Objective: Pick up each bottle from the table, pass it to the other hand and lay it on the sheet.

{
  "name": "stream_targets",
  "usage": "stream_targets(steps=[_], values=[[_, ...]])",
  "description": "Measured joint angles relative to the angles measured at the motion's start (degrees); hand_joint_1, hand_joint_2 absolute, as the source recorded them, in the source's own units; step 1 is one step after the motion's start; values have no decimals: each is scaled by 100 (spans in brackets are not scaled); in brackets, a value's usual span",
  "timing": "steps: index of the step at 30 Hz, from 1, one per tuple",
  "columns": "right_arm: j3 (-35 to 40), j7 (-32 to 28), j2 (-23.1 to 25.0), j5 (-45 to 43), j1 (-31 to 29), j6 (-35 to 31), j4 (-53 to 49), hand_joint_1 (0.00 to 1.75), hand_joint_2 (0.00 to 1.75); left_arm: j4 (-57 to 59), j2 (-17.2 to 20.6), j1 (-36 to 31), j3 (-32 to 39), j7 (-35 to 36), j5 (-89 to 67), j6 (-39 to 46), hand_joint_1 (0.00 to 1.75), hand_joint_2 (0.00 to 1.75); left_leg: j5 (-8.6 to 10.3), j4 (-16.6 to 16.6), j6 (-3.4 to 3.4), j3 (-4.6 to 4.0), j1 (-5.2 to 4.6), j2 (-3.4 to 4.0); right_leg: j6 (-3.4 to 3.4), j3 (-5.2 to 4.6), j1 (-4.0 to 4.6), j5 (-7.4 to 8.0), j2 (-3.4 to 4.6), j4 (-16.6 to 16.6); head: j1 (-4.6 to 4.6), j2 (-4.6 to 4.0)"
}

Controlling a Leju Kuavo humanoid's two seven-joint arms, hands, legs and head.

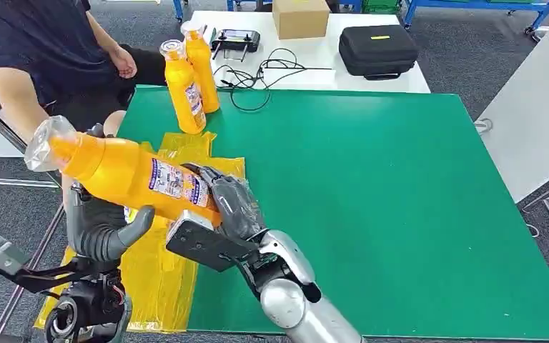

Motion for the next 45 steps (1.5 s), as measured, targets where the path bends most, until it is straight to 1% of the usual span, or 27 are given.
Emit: stream_targets(steps=[5,12,16,19,20,21,22,25,31,41,42,43,44,45], values=[[138,-123,0,-138,-184,-101,342,175,175,-35,-2,97,22,114,269,-221,0,175,0,0,0,0,0,-2,0,-1,0,0,0,0,0,0],[337,-168,4,-171,-378,-214,763,175,175,118,-17,165,-212,830,1742,-1208,0,175,0,0,0,0,0,-5,0,-1,0,0,-1,0,-2,0],[352,-168,7,-179,-421,-216,927,175,175,236,-17,178,-315,953,2074,-1314,0,175,0,0,0,0,0,-4,1,-1,0,0,-1,0,0,0],[374,-179,11,-210,-474,-216,1030,175,175,249,-15,176,-409,877,2035,-1120,0,175,0,1,0,0,-1,-3,1,-1,-1,1,0,0,0,0],[385,-186,13,-217,-501,-216,1065,175,175,249,-11,176,-448,833,1993,-1027,54,175,0,1,0,0,0,-3,1,-1,0,1,-1,0,-2,0],[396,-186,13,-221,-522,-221,1093,175,175,249,-4,172,-477,778,1919,-920,164,175,0,1,0,0,0,-4,1,-1,0,1,-1,0,2,0],[411,-186,15,-225,-527,-227,1115,175,175,245,-4,174,-501,719,1842,-819,175,175,0,1,0,0,0,-4,1,-1,0,1,-1,0,-2,0],[435,-186,33,-260,-571,-251,1194,175,175,232,-2,176,-571,522,1532,-498,175,175,0,1,0,0,0,-1,1,-2,0,1,0,0,0,0],[475,-171,85,-265,-598,-291,1281,175,175,179,-7,197,-612,273,1055,-124,175,175,0,1,0,0,0,-2,1,-2,0,0,0,0,0,0],[520,-164,105,-208,-596,-278,1303,175,175,15,-7,295,-603,192,859,24,175,175,0,1,0,0,0,-2,1,-2,-1,1,0,0,0,0],[527,-166,105,-206,-595,-275,1305,161,175,-4,-7,314,-601,192,852,28,175,175,0,1,0,0,0,-2,1,-2,-1,1,0,-1,0,0],[534,-164,105,-195,-594,-273,1303,120,175,-20,-7,326,-594,192,844,35,175,175,0,1,0,0,0,-2,1,-2,-1,1,0,-1,0,0],[538,-157,105,-193,-593,-273,1303,0,0,-31,-7,338,-592,192,835,37,175,175,0,1,0,0,0,-2,1,-3,0,0,0,-1,0,0],[540,-151,105,-177,-593,-273,1303,0,0,-46,-7,354,-588,192,822,48,175,175,0,1,0,0,0,-2,1,-3,0,0,0,-1,0,0]])
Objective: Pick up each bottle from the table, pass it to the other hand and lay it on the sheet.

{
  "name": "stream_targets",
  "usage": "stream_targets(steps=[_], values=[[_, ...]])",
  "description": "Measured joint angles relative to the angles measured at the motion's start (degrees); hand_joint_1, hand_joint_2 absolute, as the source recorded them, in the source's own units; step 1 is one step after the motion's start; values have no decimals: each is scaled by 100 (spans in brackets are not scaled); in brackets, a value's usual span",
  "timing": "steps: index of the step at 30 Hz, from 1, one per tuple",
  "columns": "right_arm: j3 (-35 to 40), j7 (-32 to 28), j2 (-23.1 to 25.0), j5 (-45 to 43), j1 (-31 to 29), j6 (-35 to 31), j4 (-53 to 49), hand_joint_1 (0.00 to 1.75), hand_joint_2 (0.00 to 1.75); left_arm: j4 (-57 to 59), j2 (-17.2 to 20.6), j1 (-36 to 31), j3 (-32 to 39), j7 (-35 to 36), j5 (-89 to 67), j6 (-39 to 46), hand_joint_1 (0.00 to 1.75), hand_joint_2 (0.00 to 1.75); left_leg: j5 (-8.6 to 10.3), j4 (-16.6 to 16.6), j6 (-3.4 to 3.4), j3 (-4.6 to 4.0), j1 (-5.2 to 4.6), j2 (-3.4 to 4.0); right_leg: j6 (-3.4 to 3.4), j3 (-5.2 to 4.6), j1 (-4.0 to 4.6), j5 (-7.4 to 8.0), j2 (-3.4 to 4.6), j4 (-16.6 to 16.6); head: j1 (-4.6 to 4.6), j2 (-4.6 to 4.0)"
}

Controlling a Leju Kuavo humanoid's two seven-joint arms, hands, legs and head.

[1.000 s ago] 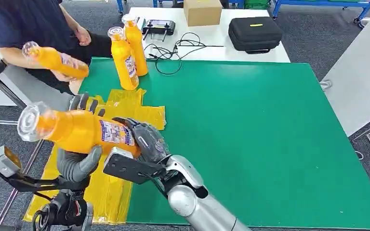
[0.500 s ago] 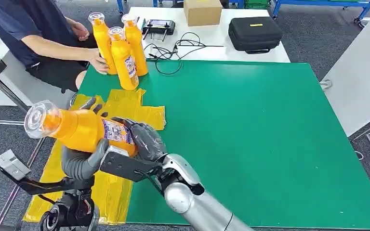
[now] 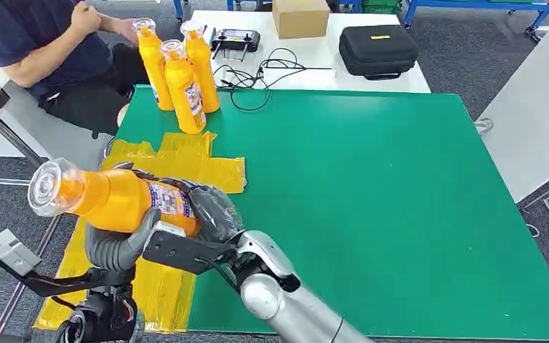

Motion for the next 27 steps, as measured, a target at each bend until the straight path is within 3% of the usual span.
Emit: stream_targets(steps=[7,14,22,27], values=[[-175,-61,-282,-15,282,-160,-390,0,0,-265,33,135,245,-219,-545,359,175,175,0,0,0,-1,0,-13,0,2,-1,0,-2,0,0,0],[-1056,-219,-894,-210,981,50,-1937,0,0,-215,190,116,1132,-489,-2233,1641,175,175,-1,0,1,-1,-2,-15,0,0,-5,0,-3,-5,0,0],[-1690,-466,-1279,-461,1611,98,-3181,0,0,1868,557,-906,1366,-971,-4562,3699,175,175,3,0,3,4,-1,-19,1,6,-7,1,-7,-4,-2,0],[-1886,-590,-1416,-590,1786,77,-3602,0,0,3641,544,-1593,1145,-1065,-5113,4061,175,175,6,1,6,4,-9,-13,3,6,-11,3,-3,-4,-2,0]])
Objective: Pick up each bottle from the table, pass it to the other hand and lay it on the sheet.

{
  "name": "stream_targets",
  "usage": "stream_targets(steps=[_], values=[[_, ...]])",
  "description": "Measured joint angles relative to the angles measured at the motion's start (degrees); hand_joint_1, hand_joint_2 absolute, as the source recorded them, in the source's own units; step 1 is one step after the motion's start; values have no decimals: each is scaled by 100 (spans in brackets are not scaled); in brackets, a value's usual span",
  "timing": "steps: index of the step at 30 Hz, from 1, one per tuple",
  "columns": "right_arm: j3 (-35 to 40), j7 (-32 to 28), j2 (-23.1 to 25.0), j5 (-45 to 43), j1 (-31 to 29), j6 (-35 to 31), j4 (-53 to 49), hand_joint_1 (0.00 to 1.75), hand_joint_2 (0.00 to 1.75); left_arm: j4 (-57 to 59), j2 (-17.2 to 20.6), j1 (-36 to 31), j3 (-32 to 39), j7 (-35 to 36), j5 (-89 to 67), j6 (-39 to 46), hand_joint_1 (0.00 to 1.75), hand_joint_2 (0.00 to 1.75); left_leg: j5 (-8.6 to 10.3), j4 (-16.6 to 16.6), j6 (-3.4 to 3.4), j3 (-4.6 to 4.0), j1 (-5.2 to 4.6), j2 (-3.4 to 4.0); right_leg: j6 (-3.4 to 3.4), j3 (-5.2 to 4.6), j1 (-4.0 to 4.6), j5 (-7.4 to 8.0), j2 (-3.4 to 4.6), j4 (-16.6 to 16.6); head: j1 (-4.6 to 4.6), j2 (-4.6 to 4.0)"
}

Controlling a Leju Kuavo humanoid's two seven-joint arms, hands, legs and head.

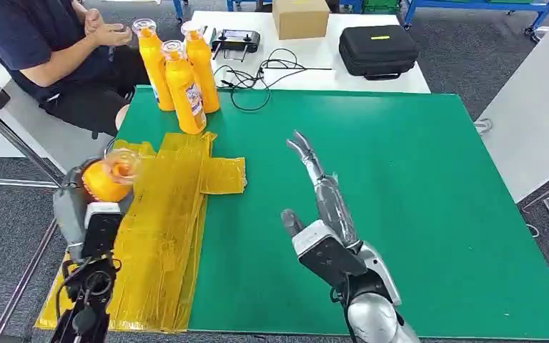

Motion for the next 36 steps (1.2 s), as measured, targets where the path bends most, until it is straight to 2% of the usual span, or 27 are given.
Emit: stream_targets(steps=[8,19,20,21,22,29,36], values=[[-9,-28,-94,0,22,0,-127,0,0,1890,-424,-362,-495,63,-967,200,175,175,-3,1,2,-7,-9,2,1,-6,-9,-1,0,-2,0,0],[-2,-28,-133,4,21,0,-127,0,0,2606,-623,-513,-885,142,-1247,266,175,175,-2,-1,2,3,-7,-7,0,8,-6,-1,-3,-1,0,0],[-2,-28,-135,4,17,6,-125,0,0,2638,-623,-531,-902,159,-1271,266,0,175,-2,-1,3,3,-7,-8,0,10,-6,-1,-4,-1,0,0],[0,-28,-138,0,13,17,-124,0,0,2680,-623,-549,-924,194,-1282,238,0,175,-1,-1,3,5,-7,-9,0,12,-6,-1,-4,-1,0,0],[2,-28,-140,-22,4,28,-120,0,0,2726,-623,-572,-937,234,-1280,178,0,0,-1,-1,3,7,-7,-10,0,15,-6,-1,-5,-1,0,0],[55,-31,-151,-162,-155,166,5,0,0,3065,-535,-849,-1005,699,-951,-1313,0,0,-1,-3,4,32,-8,-12,0,41,-6,-1,-9,-2,0,0],[114,-31,-140,-221,-284,243,169,0,0,3141,-483,-835,-1027,649,-790,-1504,0,0,-1,-2,4,33,-7,-9,0,42,-4,-1,-8,-1,-2,0]])
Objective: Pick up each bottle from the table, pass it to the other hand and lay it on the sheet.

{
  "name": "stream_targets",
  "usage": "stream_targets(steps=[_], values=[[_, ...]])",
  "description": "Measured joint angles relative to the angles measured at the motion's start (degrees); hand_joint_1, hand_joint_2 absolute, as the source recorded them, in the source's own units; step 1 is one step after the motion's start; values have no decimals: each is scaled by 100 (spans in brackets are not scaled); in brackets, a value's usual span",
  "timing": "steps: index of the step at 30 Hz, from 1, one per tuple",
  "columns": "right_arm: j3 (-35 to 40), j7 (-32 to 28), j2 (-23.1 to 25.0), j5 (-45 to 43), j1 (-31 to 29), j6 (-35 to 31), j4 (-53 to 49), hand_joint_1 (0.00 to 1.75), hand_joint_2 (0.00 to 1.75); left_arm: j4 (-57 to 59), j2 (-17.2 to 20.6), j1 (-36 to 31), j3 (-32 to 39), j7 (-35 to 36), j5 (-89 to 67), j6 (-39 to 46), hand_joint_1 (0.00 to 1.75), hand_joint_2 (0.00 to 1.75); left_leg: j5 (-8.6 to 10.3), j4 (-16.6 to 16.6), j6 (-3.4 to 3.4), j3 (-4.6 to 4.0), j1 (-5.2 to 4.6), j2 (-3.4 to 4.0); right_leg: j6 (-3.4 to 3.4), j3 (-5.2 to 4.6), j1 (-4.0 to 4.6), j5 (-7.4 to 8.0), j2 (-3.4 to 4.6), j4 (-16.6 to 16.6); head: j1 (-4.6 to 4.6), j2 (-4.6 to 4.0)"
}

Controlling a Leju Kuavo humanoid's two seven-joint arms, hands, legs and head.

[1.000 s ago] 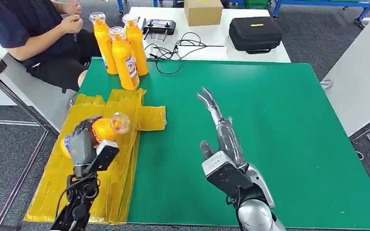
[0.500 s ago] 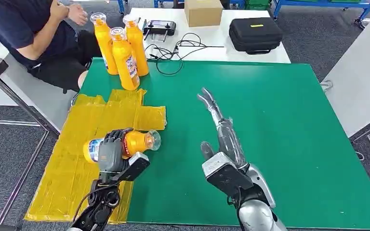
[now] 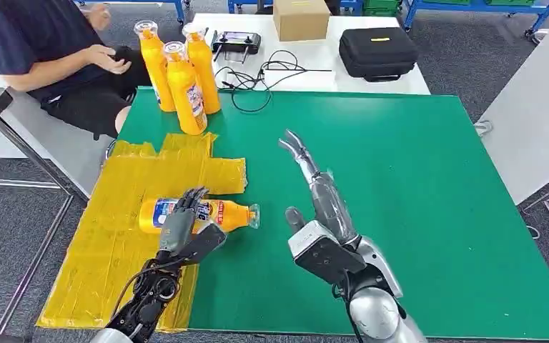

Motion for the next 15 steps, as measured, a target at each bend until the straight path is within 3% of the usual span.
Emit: stream_targets(steps=[7,10,12,15], values=[[20,-26,11,-24,-119,44,183,0,0,0,50,-23,4,-325,303,-447,0,0,0,-1,0,3,2,-5,-1,5,1,-1,-5,0,2,0],[17,-162,2,-118,-144,0,337,0,0,-7,61,-18,68,-783,823,-868,0,0,0,-1,0,6,1,-5,-1,8,0,-1,-6,0,2,0],[15,-324,0,-192,-181,-48,472,0,0,-55,59,3,184,-1205,1405,-1304,0,0,0,-1,0,6,1,-5,-1,8,0,-1,-5,0,4,0],[-39,-757,0,-499,-225,-72,728,0,0,-540,72,189,406,-1631,3003,-2591,0,0,1,1,1,1,0,-3,0,0,-1,0,-4,0,4,0]])
